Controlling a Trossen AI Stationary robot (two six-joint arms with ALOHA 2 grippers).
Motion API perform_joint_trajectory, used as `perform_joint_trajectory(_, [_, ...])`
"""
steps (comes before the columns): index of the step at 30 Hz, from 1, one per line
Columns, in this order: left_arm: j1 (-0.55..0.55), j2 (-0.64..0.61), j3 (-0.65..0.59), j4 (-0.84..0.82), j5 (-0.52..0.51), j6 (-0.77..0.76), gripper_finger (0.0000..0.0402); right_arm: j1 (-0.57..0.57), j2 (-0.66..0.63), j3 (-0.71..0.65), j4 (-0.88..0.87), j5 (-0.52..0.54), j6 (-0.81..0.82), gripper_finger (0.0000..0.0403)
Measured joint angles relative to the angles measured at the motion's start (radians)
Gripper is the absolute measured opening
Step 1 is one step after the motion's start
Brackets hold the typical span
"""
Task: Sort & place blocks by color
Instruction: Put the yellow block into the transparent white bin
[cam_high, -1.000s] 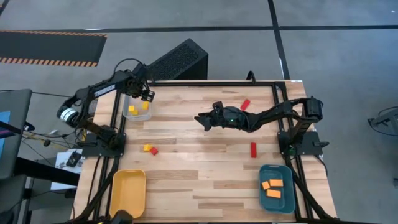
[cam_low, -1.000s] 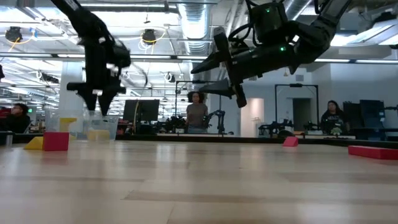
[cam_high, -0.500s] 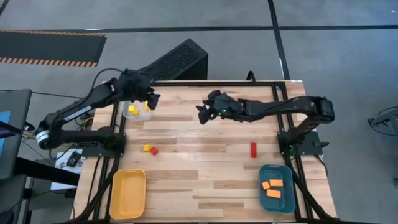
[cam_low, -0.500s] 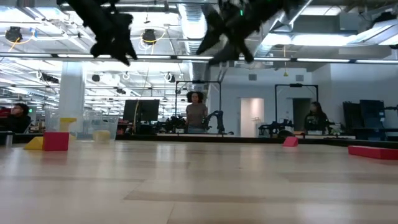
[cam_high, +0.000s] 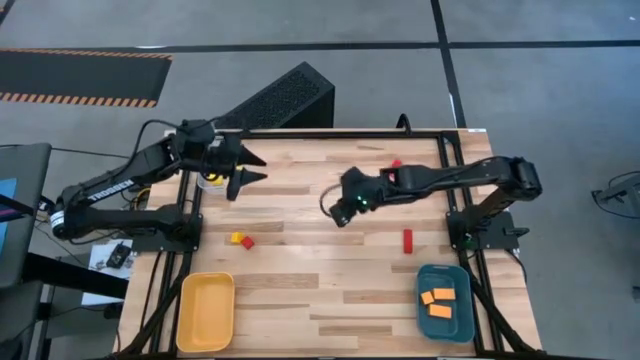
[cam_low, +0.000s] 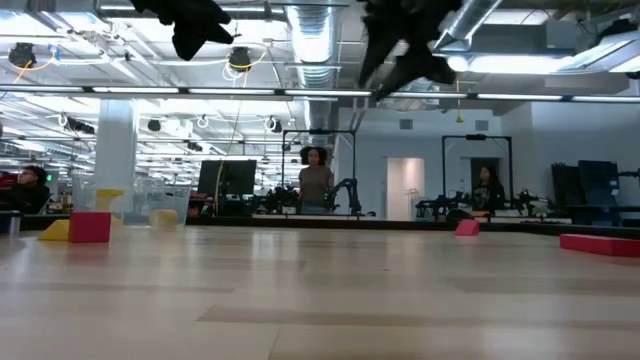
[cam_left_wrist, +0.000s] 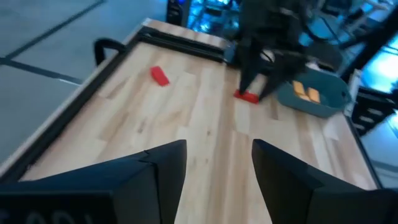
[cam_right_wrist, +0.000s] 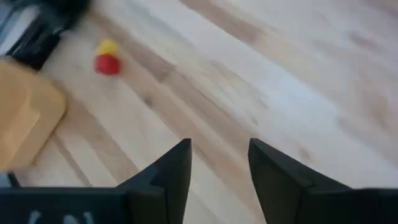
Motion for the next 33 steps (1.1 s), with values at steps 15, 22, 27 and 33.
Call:
perform_joint_trajectory(15, [-0.111, 0.001, -0.001, 0.025, -0.069, 0.003, 0.0168, 0.233, -0.054, 0.002, -0.669, -0.048, 0.575, 0.0176])
perform_joint_trajectory(22, [-0.143, -0.011, -0.002, -0.041, -0.175, -0.062, 0.0168, 0.295, -0.071, -0.110, -0.631, -0.053, 0.640, 0.0210])
perform_joint_trajectory(27, [-0.216, -0.026, -0.002, -0.035, -0.201, -0.076, 0.0168, 0.344, -0.074, -0.182, -0.291, 0.091, 0.743, 0.0216])
perform_joint_trajectory(33, [-0.302, -0.046, -0.002, -0.043, -0.285, -0.101, 0.0168, 0.404, -0.074, -0.219, -0.118, 0.237, 0.848, 0.0207])
